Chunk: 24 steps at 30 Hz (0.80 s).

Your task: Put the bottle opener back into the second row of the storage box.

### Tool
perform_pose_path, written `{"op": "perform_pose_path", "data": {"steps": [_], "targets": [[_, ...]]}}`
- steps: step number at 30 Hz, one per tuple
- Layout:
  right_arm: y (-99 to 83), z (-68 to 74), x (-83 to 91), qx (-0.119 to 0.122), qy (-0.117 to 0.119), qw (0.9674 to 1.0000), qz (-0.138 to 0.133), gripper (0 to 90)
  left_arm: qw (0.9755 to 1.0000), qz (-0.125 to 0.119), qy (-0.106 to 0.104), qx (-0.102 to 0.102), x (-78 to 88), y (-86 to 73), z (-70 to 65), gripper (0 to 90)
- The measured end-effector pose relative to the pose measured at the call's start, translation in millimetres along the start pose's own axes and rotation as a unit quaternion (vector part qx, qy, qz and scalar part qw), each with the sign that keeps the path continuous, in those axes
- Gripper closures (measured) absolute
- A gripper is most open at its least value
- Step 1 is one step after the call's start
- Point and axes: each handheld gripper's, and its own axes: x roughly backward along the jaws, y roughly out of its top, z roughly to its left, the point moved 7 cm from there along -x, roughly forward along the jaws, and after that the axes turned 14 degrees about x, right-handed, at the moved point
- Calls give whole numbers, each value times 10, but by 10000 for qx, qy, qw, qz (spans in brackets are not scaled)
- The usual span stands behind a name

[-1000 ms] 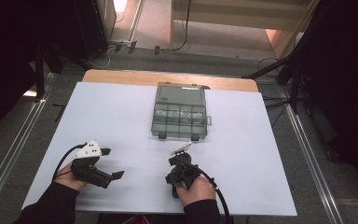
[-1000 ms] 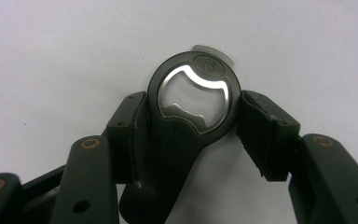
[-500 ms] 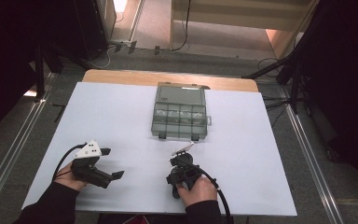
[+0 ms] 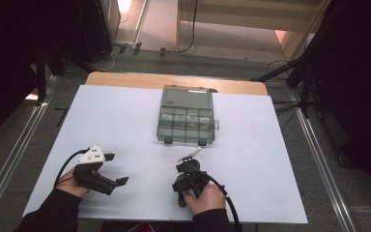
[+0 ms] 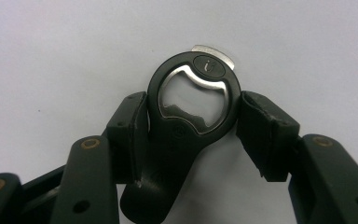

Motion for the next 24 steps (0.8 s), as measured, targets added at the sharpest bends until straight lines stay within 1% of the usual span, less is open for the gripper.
{"op": "perform_pose_path", "data": {"steps": [4,7,8,12,17,19,22,24], "targets": [[6,-18,7,9,74,10000,-13,460,10000,1,3,5,-1,-1,2,0],[8,-43,18,31,48,10000,-6,459,10000,-1,1,6,0,-1,3,0],[6,-44,21,-8,59,10000,19,459,10000,6,5,3,0,-1,3,0],[12,-61,42,9,51,10000,-18,459,10000,2,2,1,0,-1,2,0],[27,-68,83,8,108,9999,-42,460,10000,5,3,-2,0,-1,2,0],[30,-86,75,56,134,9999,-47,459,10000,7,4,-8,2,-1,2,0],[27,-89,40,36,106,9999,-18,459,10000,5,6,1,1,-2,3,0],[17,-65,6,65,121,9999,72,458,10000,8,4,2,1,-1,3,0]]}}
